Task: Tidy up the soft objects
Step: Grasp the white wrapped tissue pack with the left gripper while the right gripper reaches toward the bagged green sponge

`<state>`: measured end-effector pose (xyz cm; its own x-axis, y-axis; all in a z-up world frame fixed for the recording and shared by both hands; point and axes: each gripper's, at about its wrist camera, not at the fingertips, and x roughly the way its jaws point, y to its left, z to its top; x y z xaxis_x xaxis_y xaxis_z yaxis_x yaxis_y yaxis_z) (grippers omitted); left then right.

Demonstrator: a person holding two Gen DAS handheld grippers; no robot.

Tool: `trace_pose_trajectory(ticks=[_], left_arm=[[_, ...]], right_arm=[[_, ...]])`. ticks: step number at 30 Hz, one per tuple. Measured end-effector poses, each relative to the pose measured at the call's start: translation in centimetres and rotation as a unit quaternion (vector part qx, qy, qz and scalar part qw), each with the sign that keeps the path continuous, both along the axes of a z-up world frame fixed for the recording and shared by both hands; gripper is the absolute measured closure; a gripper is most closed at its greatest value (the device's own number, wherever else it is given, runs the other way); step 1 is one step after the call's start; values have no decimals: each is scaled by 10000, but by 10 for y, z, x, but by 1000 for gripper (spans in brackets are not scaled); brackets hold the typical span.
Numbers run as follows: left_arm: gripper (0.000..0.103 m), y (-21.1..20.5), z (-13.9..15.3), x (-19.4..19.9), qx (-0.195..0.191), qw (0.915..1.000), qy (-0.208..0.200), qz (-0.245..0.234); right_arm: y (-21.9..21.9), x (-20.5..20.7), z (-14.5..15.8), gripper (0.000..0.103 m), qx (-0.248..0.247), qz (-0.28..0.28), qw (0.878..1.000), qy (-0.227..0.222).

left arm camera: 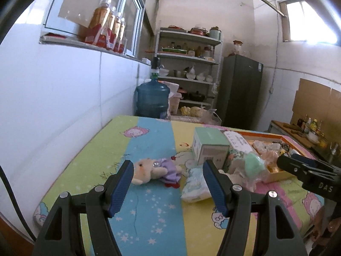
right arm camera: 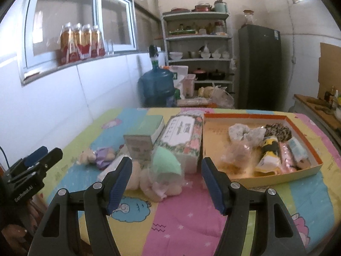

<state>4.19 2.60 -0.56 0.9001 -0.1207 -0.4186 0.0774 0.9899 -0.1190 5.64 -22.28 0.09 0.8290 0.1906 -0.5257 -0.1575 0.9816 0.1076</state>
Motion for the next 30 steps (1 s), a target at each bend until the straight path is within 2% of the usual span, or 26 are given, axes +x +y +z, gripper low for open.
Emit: trace_pose_trajectory(ticks=[3,5,10,15,17,20,21,23,26,28,30], left_arm=[[36,-6,-6,3,33,9993,-7,-367],[36,-18,-12,5,244,9970,-41,-739],[36,-55,-34,12,1211,9833,-42,-1359],[36,-82,-54,17,2400,9568,-19,-1642],[36,-90,-60,18,2838,9429,-97,-1739],[37,-95,-67,22,3279,9266,-126,-1840],[41,-97,-69,24,3360,9228,-90,-1882],[58,-100,-73,29,3382,9198,56,-1987],[73,-100,-78,37,3337,9196,216,-2063],[80,-96,-79,42,3302,9211,223,-2049],[81,-91,-77,42,3156,9268,211,-2025]], right_arm=[[3,5,-6,34,-26,20,10000,80],[5,10,-10,34,-47,20,9999,129],[5,19,-12,34,-82,9,9998,159],[-1,22,-13,34,-56,-78,9998,151],[-5,24,-15,34,-6,-127,9998,160],[-9,28,-18,34,42,-168,9997,195],[-10,29,-20,34,54,-180,9996,211],[-11,32,-22,34,87,-184,9995,239],[-11,36,-25,34,145,-116,9994,296],[-11,39,-27,34,157,-52,9994,320],[-9,43,-29,34,174,58,9992,362]])
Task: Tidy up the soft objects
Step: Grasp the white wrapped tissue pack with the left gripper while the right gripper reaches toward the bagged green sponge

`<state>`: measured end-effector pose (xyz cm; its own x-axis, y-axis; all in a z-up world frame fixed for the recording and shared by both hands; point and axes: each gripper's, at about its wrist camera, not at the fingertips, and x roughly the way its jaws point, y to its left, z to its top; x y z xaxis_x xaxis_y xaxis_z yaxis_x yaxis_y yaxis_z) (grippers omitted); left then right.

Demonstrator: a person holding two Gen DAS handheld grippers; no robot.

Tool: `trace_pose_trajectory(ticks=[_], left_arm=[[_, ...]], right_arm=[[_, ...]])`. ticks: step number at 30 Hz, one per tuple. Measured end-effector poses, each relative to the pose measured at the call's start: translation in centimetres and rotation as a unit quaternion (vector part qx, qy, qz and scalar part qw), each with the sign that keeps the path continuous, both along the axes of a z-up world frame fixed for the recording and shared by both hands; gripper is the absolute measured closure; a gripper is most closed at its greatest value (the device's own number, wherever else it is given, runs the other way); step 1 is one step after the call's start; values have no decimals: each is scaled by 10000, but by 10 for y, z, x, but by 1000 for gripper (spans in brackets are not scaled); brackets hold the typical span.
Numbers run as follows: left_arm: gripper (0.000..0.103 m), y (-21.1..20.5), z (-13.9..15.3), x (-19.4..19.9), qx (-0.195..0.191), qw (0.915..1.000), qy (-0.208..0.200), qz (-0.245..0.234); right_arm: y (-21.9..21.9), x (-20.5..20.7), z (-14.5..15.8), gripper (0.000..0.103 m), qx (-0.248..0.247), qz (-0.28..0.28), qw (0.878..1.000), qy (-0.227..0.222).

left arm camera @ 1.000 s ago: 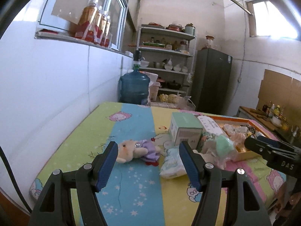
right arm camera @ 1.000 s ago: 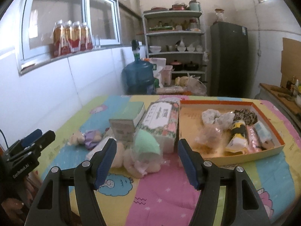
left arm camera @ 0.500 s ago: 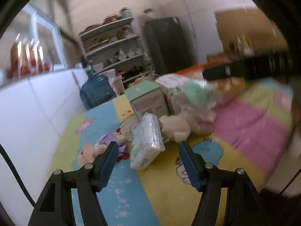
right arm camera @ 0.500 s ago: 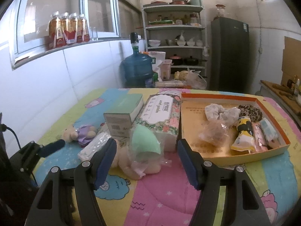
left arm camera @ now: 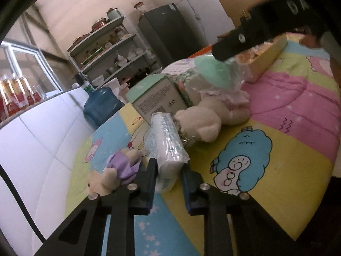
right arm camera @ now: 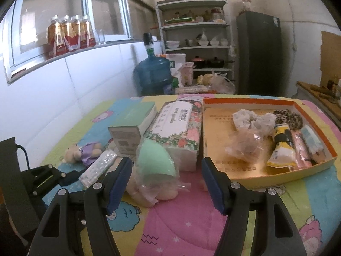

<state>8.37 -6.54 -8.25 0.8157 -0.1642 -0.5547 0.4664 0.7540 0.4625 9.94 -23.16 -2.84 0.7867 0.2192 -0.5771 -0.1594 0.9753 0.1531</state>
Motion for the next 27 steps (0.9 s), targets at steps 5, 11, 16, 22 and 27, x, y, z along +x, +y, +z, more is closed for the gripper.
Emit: trace_pose_trajectory(ticks=[5,11,16,22,27], left_arm=[[85,18,11,-4,-674,9976,78,115],[85,32,37,-17,-1356,9904,-87,272],[85,37,55,-16,-1884,9814,-120,345],[85,40,64,-9,-2417,9681,9,661],[85,45,60,-5,-2511,9630,126,973]], right_arm=[[8,10,-8,34,-16,192,9997,160],[13,22,-14,34,-79,236,9994,249],[16,30,-17,48,-148,219,9991,330],[16,30,-17,55,-142,206,9991,345],[15,26,-12,56,-105,193,9994,283]])
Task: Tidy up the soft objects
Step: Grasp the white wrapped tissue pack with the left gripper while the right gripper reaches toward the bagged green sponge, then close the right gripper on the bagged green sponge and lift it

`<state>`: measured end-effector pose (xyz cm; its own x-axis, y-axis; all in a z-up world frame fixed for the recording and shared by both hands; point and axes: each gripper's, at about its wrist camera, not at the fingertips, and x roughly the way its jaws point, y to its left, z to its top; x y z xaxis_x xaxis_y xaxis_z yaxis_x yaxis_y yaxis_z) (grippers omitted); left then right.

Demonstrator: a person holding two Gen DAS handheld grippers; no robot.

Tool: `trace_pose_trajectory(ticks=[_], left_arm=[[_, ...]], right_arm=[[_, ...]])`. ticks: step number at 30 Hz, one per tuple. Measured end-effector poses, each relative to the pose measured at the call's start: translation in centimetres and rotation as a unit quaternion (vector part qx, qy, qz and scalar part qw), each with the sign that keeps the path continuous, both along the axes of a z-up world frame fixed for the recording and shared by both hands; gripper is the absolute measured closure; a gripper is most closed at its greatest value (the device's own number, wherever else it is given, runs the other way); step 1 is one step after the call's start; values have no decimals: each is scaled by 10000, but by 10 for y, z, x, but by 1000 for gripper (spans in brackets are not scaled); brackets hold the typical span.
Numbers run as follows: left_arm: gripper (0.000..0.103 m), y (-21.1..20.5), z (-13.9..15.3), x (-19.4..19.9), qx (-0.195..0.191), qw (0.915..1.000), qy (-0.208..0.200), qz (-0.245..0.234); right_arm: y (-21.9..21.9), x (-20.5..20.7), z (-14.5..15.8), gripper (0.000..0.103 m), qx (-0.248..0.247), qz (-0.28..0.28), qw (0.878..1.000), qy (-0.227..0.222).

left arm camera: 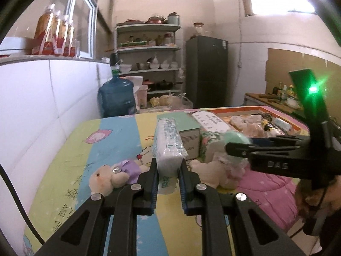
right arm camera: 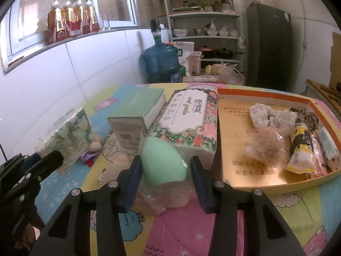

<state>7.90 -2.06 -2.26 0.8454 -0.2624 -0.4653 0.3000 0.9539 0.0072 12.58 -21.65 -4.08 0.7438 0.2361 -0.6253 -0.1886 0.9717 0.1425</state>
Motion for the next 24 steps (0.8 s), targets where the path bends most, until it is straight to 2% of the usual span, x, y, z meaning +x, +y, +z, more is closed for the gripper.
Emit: trace_pose_trajectory(ticks=[11,24], left_arm=[[85,12,10,-4,-268,9992,-17,305],[85,-1,30,-12,-412,9982,-164,414]], right_arm=[[-9,-17,19,56,41,-87,9996,-269],[-24,-38,47,56,58,-152,9978,-643]])
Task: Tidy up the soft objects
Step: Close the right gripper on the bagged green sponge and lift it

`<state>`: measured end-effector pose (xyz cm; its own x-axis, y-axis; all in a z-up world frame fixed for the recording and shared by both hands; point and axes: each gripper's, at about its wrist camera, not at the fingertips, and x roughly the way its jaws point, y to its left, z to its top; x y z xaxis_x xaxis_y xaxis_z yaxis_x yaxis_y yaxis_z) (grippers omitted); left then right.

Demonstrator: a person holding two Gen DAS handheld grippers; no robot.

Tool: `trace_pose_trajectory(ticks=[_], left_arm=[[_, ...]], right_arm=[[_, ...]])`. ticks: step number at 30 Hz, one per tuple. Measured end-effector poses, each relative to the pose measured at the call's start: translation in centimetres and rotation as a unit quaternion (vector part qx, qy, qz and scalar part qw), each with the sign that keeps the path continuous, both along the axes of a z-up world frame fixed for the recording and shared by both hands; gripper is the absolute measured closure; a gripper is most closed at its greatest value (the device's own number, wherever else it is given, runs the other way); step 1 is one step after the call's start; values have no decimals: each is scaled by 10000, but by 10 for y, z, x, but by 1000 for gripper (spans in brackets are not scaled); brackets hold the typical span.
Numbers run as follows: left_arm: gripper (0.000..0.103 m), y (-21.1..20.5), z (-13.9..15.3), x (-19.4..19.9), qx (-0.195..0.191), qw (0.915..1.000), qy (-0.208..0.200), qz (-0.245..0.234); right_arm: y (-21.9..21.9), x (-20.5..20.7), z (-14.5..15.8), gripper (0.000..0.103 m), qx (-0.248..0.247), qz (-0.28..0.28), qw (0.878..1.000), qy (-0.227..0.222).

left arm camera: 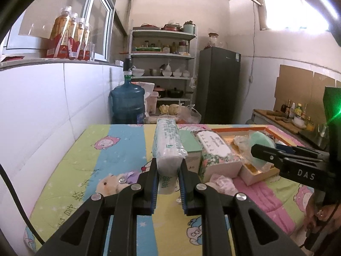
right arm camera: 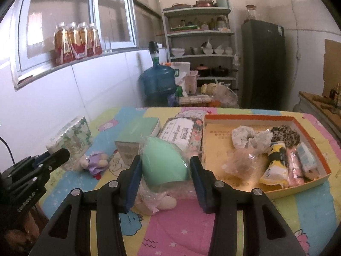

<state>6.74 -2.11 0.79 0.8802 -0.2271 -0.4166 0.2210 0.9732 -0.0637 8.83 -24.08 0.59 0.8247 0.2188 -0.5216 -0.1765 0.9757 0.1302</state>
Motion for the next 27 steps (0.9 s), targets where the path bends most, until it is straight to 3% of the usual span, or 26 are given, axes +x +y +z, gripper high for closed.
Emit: trace_pose_trajectory(ticks=[8,27], left_arm=[[85,-13,14,-2,-48,9999,-118,58],[85,-72,30,7,-28,9992,-238,-319]], right_arm=[[-19,-12,14,56,113,-96,9997,-219],[-82,-27,29,56,244,-556,9970,-470]])
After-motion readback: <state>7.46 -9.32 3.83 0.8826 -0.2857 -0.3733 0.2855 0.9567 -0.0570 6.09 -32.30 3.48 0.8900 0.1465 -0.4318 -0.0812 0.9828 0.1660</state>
